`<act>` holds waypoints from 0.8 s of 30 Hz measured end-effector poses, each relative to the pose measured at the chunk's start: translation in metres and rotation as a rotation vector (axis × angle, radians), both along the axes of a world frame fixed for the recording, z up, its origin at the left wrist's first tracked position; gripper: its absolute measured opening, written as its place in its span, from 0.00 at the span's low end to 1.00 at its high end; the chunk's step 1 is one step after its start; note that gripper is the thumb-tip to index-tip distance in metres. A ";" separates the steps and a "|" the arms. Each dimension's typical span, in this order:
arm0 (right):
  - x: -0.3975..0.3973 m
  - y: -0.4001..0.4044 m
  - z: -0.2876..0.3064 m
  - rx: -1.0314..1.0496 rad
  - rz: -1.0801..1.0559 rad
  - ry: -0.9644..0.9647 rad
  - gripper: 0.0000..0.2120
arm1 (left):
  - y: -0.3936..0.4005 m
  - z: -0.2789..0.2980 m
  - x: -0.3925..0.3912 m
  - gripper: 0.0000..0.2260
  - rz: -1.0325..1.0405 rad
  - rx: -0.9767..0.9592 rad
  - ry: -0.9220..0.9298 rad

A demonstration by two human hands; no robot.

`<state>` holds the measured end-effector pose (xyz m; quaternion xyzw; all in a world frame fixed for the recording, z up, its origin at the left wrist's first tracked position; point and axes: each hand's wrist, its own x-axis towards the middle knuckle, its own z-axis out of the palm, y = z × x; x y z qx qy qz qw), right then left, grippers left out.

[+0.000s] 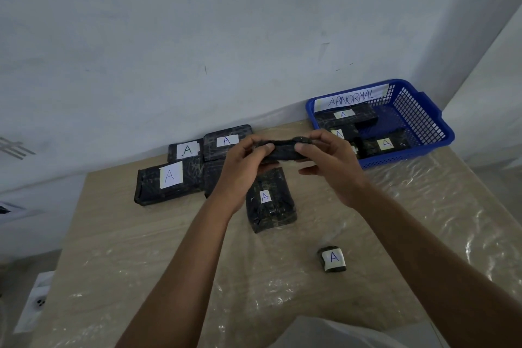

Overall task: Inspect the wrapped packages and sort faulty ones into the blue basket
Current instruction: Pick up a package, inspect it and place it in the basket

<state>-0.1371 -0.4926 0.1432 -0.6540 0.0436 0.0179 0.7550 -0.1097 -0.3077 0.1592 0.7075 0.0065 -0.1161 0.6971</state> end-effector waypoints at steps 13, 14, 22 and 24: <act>-0.010 0.010 0.008 -0.066 -0.016 -0.094 0.07 | -0.024 -0.009 -0.012 0.10 0.064 0.230 -0.233; -0.010 0.012 0.008 -0.087 -0.026 -0.113 0.07 | -0.028 -0.008 -0.015 0.12 0.056 0.203 -0.228; -0.017 0.023 0.005 0.049 -0.054 -0.116 0.07 | -0.035 -0.011 -0.023 0.09 0.146 0.056 -0.215; -0.016 0.027 0.002 0.023 -0.111 -0.122 0.07 | -0.036 -0.012 -0.024 0.10 0.135 0.041 -0.186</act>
